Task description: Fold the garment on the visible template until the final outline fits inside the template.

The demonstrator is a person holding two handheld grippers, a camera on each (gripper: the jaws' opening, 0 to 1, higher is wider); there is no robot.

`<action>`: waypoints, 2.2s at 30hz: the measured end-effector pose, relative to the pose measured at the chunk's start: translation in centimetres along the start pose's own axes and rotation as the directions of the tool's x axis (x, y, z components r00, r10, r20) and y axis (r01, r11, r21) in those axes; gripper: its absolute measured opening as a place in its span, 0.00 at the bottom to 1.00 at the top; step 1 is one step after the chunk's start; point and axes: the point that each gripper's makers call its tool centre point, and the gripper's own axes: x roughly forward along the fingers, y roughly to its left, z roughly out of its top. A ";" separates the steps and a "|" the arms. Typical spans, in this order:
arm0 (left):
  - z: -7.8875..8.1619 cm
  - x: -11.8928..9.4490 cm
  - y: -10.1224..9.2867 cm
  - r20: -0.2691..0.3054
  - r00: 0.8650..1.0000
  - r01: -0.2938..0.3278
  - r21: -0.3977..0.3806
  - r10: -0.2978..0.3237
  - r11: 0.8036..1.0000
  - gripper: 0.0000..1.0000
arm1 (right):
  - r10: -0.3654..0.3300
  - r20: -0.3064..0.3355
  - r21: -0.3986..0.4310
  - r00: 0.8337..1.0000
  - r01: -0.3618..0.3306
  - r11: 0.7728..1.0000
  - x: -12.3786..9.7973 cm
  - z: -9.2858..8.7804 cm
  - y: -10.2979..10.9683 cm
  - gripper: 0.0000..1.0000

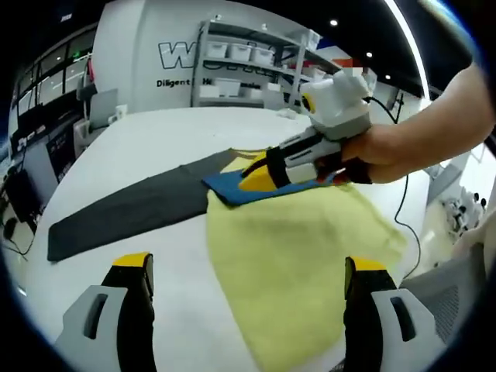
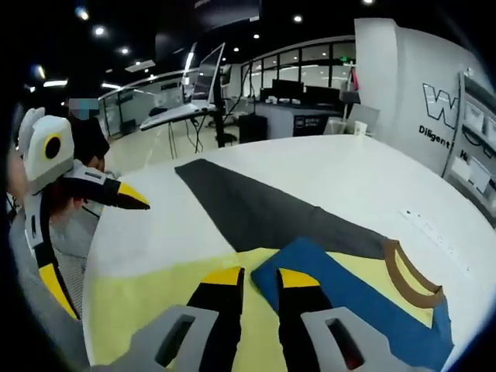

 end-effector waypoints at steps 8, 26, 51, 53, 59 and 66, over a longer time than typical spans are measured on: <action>0.3 -0.6 3.3 0.005 0.999 -0.044 -0.017 0.044 0.999 0.99 | -0.031 0.013 0.032 0.999 0.031 0.999 -2.0 -0.9 -0.6 0.22; 0.5 -3.0 14.1 0.014 0.976 -0.214 -0.147 0.218 0.966 0.90 | -0.113 0.042 0.082 0.993 0.110 0.991 -7.3 -2.3 -1.5 0.34; -2.2 -3.5 23.3 -0.034 0.925 -0.344 -0.503 0.379 0.793 0.67 | -0.242 0.048 0.126 0.969 0.235 0.964 -16.4 -6.2 -1.6 0.30; -2.4 -3.3 23.8 -0.036 0.923 -0.340 -0.539 0.382 0.771 0.66 | -0.251 0.047 0.131 0.967 0.243 0.961 -16.9 -6.5 -1.7 0.30; -2.5 -3.1 25.2 -0.040 0.909 -0.359 -0.580 0.415 0.731 0.51 | -0.277 0.049 0.144 0.959 0.268 0.953 -18.2 -6.9 -1.9 0.29; -3.0 -4.2 25.8 -0.079 0.869 -0.429 -0.611 0.489 0.665 0.26 | -0.299 0.047 0.165 0.953 0.288 0.943 -18.6 -7.3 -1.9 0.26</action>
